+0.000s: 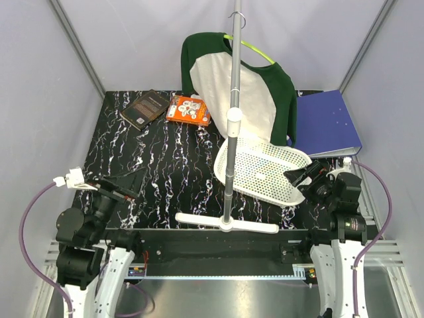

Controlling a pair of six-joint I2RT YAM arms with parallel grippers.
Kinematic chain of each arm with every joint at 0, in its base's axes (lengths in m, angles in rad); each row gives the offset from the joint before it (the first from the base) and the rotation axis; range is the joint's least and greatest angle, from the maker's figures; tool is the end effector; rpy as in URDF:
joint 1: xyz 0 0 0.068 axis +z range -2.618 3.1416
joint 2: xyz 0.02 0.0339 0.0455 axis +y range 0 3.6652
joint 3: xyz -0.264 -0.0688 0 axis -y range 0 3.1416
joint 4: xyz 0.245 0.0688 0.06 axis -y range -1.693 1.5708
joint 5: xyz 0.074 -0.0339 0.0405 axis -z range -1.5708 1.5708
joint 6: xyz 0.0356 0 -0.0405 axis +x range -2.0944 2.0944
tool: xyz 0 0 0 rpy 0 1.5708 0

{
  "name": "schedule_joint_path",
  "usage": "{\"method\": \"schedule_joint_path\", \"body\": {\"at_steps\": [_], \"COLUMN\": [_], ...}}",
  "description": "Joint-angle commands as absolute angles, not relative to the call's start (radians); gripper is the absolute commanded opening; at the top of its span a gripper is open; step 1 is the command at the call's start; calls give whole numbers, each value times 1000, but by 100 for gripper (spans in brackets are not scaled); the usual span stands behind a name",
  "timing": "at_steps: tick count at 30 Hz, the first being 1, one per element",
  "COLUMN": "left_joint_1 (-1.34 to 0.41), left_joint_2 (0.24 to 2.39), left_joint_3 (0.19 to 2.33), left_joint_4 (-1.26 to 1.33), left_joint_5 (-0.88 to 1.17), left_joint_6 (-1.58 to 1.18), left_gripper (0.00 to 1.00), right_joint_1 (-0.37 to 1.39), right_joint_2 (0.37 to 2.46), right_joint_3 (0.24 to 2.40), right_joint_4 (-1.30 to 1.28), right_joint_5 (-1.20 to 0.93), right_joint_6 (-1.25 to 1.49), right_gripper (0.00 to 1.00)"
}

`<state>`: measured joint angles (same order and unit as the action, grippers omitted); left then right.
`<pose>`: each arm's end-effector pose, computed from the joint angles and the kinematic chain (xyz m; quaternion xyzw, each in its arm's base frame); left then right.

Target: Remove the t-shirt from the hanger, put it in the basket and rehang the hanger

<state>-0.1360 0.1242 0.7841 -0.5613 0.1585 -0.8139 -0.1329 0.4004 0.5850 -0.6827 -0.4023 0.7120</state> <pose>0.0225 -0.0087 0.3545 -0.1672 0.6507 -0.3851 0.6327 0.1015 0.0005 0.2694 0.2522 0.8101 0.3076 0.4308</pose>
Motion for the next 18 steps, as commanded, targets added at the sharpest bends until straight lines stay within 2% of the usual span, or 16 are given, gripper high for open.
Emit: {"method": "schedule_joint_path", "body": {"at_steps": [1, 9, 18], "left_joint_1": [-129, -129, -129], "left_joint_2": [121, 87, 135], "left_joint_3": [851, 781, 818], "left_joint_4": [-773, -776, -894], "left_joint_5": [212, 399, 454], "left_joint_6": [-713, -776, -764], "left_gripper": [99, 99, 99], "right_joint_1": [-135, -135, -133], "right_joint_2": [423, 518, 733], "right_joint_3": [670, 816, 998], "right_joint_4": [-689, -649, -594], "right_joint_5": [-436, -479, -517], "right_joint_6": [612, 508, 431], "right_gripper": [100, 100, 100]}}
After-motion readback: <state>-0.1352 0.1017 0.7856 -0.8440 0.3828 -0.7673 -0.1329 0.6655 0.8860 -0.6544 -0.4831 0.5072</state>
